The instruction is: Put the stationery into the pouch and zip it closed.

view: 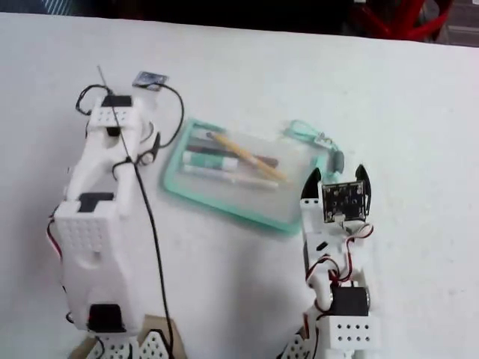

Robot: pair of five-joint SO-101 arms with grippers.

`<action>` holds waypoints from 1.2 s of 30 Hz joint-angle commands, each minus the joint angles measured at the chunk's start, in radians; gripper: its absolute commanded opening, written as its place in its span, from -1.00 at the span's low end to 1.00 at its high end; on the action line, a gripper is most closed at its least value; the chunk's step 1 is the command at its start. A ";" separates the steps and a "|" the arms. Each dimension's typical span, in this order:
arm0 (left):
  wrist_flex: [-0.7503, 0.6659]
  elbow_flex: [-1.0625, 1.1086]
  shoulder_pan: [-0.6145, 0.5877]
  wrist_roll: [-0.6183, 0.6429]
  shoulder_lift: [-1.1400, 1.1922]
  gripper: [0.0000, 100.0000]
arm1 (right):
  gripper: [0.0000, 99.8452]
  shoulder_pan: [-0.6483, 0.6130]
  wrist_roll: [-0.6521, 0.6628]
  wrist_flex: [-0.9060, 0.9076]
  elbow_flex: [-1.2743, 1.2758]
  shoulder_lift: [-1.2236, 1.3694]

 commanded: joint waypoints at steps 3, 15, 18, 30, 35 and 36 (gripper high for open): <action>0.184 -0.115 0.088 0.014 0.102 -0.95 | -0.47 0.012 0.003 -0.021 0.005 -0.008; 0.368 -0.178 0.283 0.110 0.133 -0.95 | -0.47 0.013 0.003 -0.022 0.005 -0.008; 0.397 -0.178 0.325 0.114 0.124 -0.95 | -0.47 0.035 0.003 -0.024 0.003 -0.008; 0.437 -0.178 0.338 0.149 -0.119 -0.95 | -0.47 0.054 0.003 -0.042 0.005 -0.008; 0.462 -0.173 0.180 0.149 -0.277 -0.95 | -0.47 0.053 0.003 -0.041 0.005 -0.008; 0.463 -0.178 0.151 0.149 -0.320 -0.95 | -0.47 0.053 0.003 -0.041 0.005 -0.008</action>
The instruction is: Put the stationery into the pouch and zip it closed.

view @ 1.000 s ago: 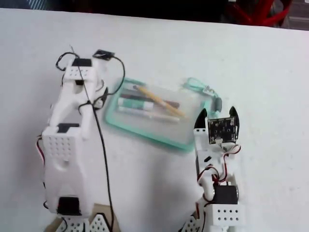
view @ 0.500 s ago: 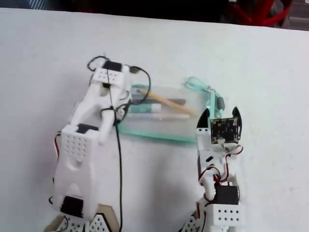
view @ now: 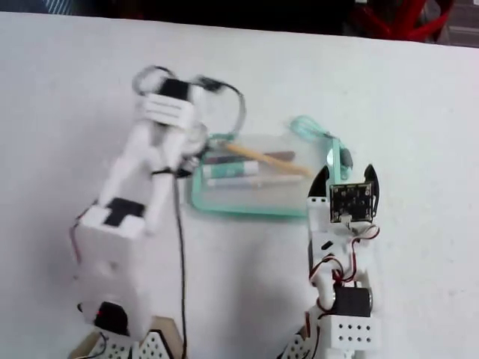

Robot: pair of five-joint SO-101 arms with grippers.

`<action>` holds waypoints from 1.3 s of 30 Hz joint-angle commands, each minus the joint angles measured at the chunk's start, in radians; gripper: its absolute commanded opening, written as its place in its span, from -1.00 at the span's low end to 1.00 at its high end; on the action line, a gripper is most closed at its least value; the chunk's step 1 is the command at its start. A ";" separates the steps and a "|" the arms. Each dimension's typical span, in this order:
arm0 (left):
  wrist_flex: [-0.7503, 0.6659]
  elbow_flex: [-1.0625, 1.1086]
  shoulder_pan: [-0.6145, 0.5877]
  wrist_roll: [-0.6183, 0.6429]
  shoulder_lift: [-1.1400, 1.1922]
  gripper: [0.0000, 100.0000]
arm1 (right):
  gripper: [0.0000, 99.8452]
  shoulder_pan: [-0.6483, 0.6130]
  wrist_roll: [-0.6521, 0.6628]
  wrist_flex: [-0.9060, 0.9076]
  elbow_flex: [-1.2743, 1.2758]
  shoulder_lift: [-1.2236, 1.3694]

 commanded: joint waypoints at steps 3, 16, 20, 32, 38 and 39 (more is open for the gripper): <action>0.009 -0.052 -0.162 0.009 -0.335 -0.95 | -0.47 0.005 0.003 -0.013 0.005 -0.008; -0.025 -0.269 -0.196 -0.132 -1.178 -0.95 | -0.47 0.001 -0.005 0.154 -0.083 -0.002; -0.025 -0.100 -0.197 -0.130 -1.351 -0.95 | -0.47 0.001 0.003 0.410 -0.276 -0.002; -0.101 0.385 -0.197 -0.132 -1.933 -0.76 | -0.47 0.001 0.087 0.984 -1.023 -0.010; -0.178 0.585 -0.199 -0.138 -2.203 -0.73 | -0.46 0.002 -0.032 1.141 -1.315 -0.064; -0.192 0.605 -0.199 -0.138 -2.255 -0.73 | -0.46 0.002 -0.063 1.153 -1.350 -0.093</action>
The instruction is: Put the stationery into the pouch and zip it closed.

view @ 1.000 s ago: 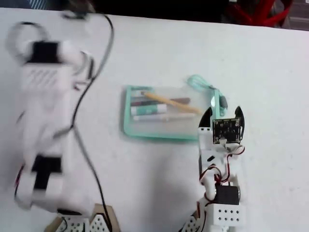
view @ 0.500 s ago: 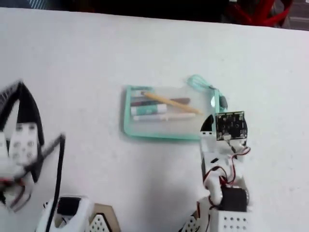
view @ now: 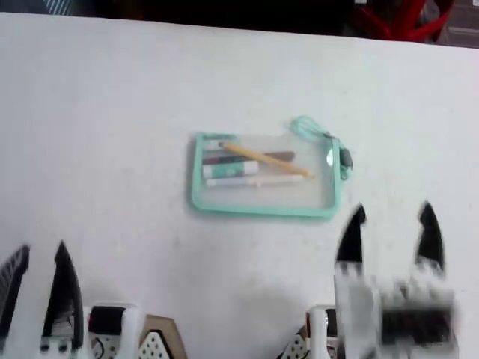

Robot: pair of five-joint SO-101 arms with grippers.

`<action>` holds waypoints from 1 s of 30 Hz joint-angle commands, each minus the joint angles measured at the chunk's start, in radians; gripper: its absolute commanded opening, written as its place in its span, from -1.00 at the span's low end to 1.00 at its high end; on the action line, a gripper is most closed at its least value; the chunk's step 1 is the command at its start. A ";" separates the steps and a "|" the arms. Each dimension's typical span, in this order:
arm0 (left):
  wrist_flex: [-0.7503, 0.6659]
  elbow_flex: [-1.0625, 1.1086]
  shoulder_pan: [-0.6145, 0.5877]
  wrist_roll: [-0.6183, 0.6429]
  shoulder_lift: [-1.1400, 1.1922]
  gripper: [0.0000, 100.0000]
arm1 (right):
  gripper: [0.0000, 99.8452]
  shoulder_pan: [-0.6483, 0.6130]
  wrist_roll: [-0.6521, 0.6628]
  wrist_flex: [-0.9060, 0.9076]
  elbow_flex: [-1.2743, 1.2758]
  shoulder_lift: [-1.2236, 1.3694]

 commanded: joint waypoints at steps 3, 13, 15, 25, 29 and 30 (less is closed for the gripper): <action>-0.064 0.077 -0.031 -0.011 -0.226 -0.73 | -0.46 -0.001 -0.104 0.062 -0.209 -0.113; 0.017 0.074 -0.150 -0.003 -0.200 -0.72 | -0.46 0.002 -0.115 0.189 -0.367 -0.101; -0.006 0.120 -0.150 -0.003 -0.200 -0.72 | -0.46 0.002 -0.110 0.183 -0.339 -0.101; -0.462 0.939 -0.153 -0.009 -0.200 -0.72 | -0.46 -0.004 -0.106 -0.225 0.446 -0.101; -0.677 1.238 -0.148 -0.009 -0.200 -0.72 | -0.46 0.002 -0.109 -0.452 0.730 -0.101; -0.715 1.295 -0.148 -0.009 -0.200 -0.72 | -0.46 0.002 -0.112 -0.492 0.789 -0.101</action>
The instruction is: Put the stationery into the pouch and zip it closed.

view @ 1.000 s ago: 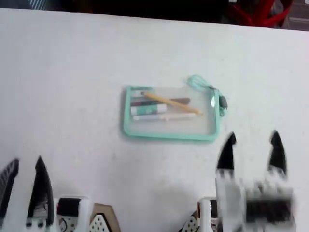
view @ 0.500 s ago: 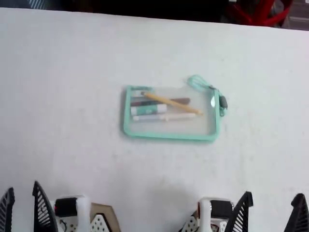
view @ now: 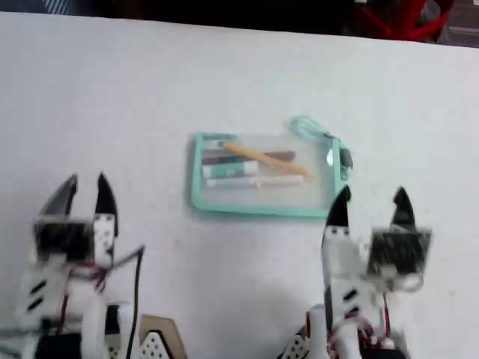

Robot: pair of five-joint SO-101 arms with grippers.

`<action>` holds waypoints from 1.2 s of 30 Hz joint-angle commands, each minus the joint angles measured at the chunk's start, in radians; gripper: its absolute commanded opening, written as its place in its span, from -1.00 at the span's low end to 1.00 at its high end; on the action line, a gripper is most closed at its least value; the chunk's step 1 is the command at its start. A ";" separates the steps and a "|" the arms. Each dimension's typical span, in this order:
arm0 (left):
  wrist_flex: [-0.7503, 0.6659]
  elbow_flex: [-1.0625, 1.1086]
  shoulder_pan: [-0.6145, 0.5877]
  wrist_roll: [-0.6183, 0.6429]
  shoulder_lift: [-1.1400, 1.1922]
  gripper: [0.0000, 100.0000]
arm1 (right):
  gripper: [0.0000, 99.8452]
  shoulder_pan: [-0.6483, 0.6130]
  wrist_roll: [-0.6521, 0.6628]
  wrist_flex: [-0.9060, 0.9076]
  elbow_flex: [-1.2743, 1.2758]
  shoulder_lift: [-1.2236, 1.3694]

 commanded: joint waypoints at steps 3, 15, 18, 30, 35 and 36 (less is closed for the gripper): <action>-0.230 0.307 -0.004 -0.008 -0.004 -0.72 | -0.46 0.002 -0.006 -0.219 0.319 0.002; -0.104 0.499 0.191 -0.002 0.008 -0.73 | -0.46 0.001 0.000 -0.160 0.615 0.008; -0.021 0.499 0.254 0.000 0.008 -0.73 | -0.46 0.001 0.000 -0.111 0.615 0.008; 0.017 0.497 0.153 0.015 0.007 -0.73 | -0.47 -0.001 0.002 0.013 0.615 0.010; 0.187 0.499 0.151 0.196 0.007 -0.96 | -0.47 -0.018 0.002 0.088 0.615 0.008; 0.209 0.499 0.153 0.199 0.007 -0.93 | -0.47 -0.031 0.002 0.099 0.615 0.015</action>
